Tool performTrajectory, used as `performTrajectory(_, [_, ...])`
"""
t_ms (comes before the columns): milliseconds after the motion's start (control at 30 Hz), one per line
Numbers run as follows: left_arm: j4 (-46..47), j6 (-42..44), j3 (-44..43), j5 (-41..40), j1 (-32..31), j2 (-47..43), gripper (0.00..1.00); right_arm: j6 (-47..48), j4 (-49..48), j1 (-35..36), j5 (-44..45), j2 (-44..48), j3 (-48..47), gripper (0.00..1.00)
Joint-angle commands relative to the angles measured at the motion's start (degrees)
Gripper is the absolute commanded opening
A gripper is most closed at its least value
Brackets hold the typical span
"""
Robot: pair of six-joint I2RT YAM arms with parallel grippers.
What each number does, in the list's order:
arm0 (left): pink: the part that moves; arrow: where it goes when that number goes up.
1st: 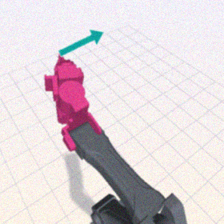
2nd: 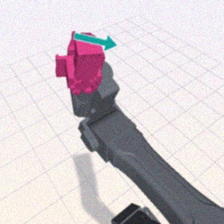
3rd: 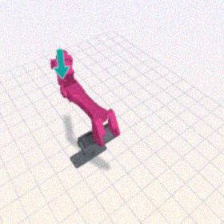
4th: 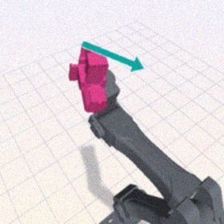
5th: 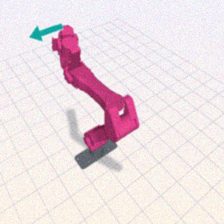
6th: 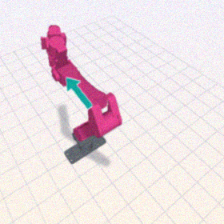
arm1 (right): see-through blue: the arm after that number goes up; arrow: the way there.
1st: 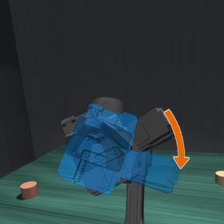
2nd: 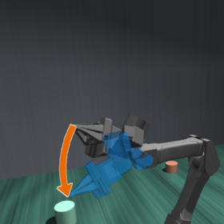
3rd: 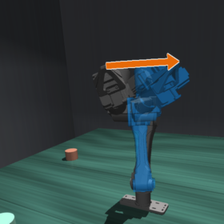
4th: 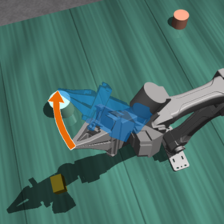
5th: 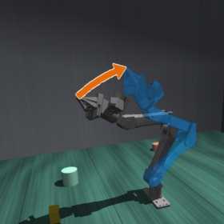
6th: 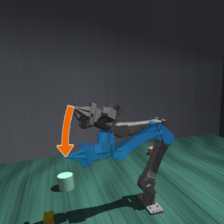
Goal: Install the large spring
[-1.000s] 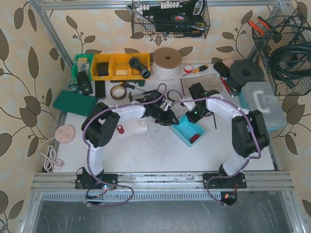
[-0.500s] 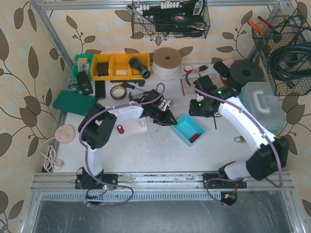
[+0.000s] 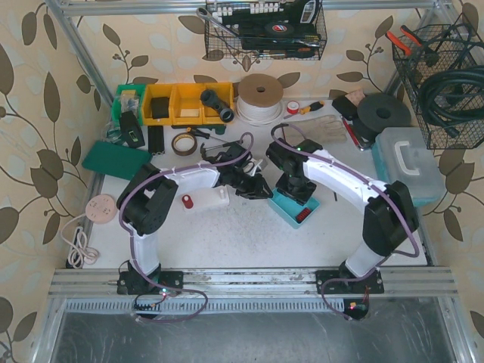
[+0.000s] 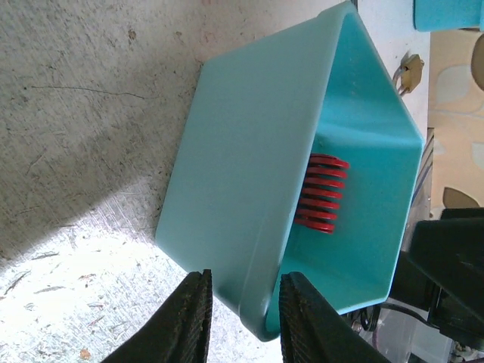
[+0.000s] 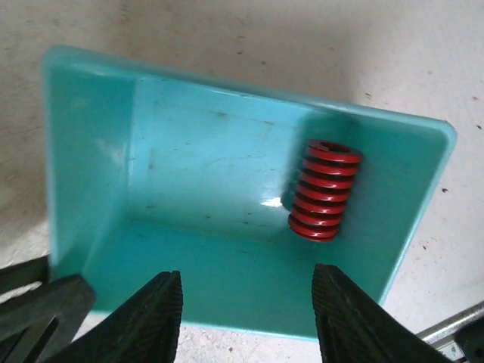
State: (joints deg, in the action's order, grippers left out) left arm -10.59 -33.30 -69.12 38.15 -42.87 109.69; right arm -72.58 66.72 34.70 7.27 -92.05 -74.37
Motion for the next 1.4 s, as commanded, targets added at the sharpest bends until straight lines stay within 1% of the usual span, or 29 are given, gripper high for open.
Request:
performTrajectory(0, [1.2, -0.2, 1.2, 1.7, -0.5, -3.2, 0.31, -8.1, 6.1, 0.7, 3.5, -2.5, -1.3, 0.49])
performTrajectory(100, [0.5, 0.1, 1.3, 1.7, -0.4, -3.0, 0.31, -9.4, 7.1, 0.8, 5.2, -4.0, -0.6, 0.5])
performTrajectory(233, [0.0, 0.1, 1.0, 2.1, -0.3, -2.2, 0.31, -9.3, 4.1, 0.2, 5.8, -4.8, 1.9, 0.51])
performTrajectory(500, [-1.7, 0.1, 0.9, 1.3, 0.4, -1.1, 0.3, -8.6, 2.5, -0.3, 6.9, -9.5, 1.1, 0.53])
performTrajectory(667, [-2.2, -0.3, 0.6, 1.1, 0.6, -0.5, 0.29, -11.4, -0.1, -0.9, 3.8, -8.6, 6.0, 0.54])
performTrajectory(800, [-2.6, -0.4, 0.5, 0.7, 0.8, 0.2, 0.28, -12.2, -0.5, -0.9, 3.1, -8.8, 7.1, 0.55])
performTrajectory(1067, [-3.3, -0.4, 0.5, 0.9, 1.0, 1.2, 0.27, -13.2, -9.9, -1.7, 2.8, -10.1, 10.8, 0.56])
performTrajectory(1267, [-4.0, 0.0, 0.2, 1.0, 1.4, 1.5, 0.26, -13.6, -14.9, -1.9, 4.1, -9.7, 12.5, 0.52])
performTrajectory(1367, [-3.9, -0.3, 0.1, 1.5, 1.3, 2.0, 0.25, -13.6, -15.0, -2.4, 4.1, -9.4, 13.3, 0.46])
